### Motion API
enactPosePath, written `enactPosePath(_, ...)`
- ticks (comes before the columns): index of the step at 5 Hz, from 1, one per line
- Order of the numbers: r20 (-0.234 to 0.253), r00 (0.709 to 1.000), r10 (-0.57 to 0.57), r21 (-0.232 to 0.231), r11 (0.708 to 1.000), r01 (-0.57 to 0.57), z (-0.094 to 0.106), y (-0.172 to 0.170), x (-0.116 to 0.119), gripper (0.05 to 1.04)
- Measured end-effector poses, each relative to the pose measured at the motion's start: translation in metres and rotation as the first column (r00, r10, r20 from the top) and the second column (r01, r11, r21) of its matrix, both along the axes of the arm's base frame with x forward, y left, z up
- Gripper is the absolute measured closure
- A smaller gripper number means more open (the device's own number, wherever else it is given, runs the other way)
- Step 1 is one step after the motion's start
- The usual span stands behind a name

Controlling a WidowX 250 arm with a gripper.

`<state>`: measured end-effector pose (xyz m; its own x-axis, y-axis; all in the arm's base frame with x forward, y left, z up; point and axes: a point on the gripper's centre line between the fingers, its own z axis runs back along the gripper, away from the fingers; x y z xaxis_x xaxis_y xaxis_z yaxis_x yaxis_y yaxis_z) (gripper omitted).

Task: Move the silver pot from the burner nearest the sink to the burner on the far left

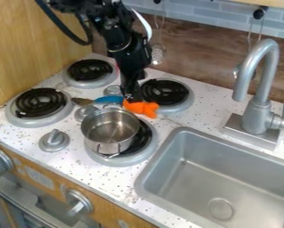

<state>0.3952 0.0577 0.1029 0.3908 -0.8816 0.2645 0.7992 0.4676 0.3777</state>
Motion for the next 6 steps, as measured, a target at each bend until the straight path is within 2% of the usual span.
enactPosePath(1, -0.033, 0.999, -0.002, -0.007, 1.0, 0.001, -0.012, -0.001, -0.003, 0.083)
enactPosePath(2, -0.069, 0.998, 0.002, 0.0, 1.0, -0.002, -0.026, 0.003, -0.019, 0.083)
enactPosePath(3, -0.018, 0.998, -0.06, 0.044, 0.997, 0.06, -0.007, 0.003, -0.024, 0.083)
enactPosePath(4, 0.026, 0.997, -0.077, 0.043, 0.996, 0.076, 0.01, -0.007, -0.027, 0.083)
enactPosePath(5, 0.05, 0.998, -0.029, 0.039, 0.999, 0.027, 0.015, -0.017, -0.048, 0.083)
enactPosePath(6, 0.044, 0.999, 0.024, 0.013, 1.0, -0.025, 0.001, -0.02, -0.069, 0.083)
